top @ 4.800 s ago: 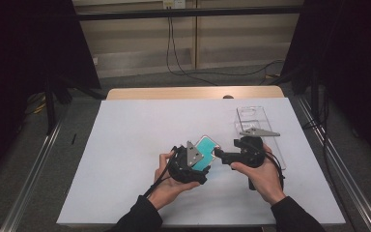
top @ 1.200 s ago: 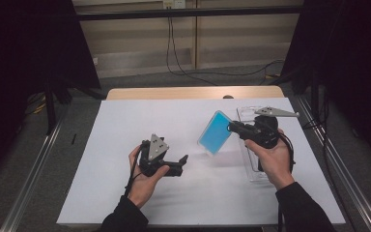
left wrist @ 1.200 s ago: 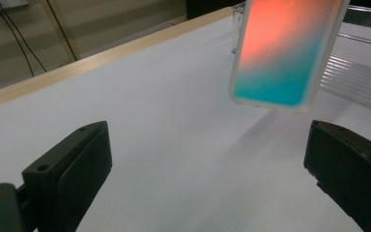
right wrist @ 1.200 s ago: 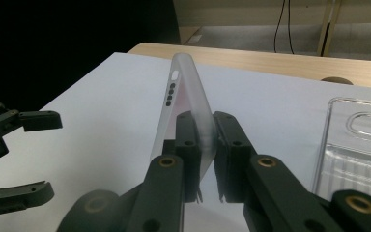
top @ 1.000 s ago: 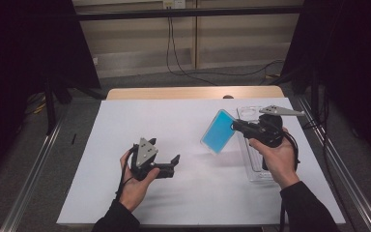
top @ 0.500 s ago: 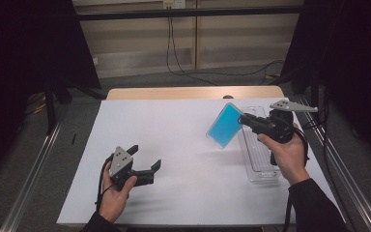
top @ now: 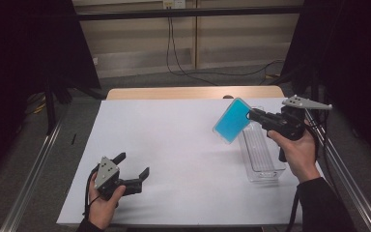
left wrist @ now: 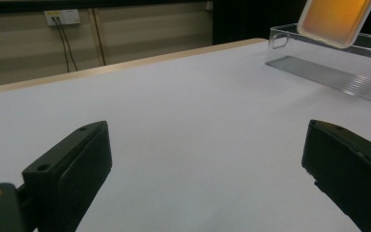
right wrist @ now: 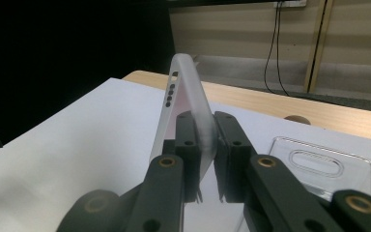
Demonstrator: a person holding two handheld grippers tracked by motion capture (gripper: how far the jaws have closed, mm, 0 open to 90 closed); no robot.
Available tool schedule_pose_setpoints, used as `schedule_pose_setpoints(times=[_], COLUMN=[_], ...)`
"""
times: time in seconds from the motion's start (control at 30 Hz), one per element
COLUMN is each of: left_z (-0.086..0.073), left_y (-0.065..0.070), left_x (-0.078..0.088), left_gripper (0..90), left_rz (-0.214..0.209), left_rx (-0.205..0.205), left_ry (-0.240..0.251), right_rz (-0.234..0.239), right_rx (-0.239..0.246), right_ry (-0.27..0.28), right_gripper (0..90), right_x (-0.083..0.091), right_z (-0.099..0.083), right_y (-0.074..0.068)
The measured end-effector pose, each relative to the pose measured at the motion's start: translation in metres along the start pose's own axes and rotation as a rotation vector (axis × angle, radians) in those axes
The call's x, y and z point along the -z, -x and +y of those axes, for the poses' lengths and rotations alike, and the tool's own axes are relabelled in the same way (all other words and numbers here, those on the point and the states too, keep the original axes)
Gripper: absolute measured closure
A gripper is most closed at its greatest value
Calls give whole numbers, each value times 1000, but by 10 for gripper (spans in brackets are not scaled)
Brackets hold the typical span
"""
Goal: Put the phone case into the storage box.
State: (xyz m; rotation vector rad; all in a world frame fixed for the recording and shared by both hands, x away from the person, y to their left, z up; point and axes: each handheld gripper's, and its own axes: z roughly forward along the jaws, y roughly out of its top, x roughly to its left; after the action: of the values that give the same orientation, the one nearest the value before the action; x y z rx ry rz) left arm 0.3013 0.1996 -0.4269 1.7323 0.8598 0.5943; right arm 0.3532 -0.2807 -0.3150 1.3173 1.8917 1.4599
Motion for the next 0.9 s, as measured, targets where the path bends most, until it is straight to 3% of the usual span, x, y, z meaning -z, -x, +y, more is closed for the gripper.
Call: schedule_pose_setpoints(times=[0.2,0.5,0.77,0.9], left_z=[-1,-5,-3,-2], left_y=[-5,-6,-1,5], left_x=[2,1,3,1], left_gripper=[30,20,28,28], left_rz=[20,0,-2,-24], left_rx=[13,20,26,10], left_ry=[16,23,25,23], right_rz=[-13,-20,-34,-41], right_rx=[10,34,48,47], right_ry=[5,8,17,36], right_gripper=[812,812,812,812], right_x=[8,16,27,34], right_z=[5,10,16,18], right_y=[8,18,26,35])
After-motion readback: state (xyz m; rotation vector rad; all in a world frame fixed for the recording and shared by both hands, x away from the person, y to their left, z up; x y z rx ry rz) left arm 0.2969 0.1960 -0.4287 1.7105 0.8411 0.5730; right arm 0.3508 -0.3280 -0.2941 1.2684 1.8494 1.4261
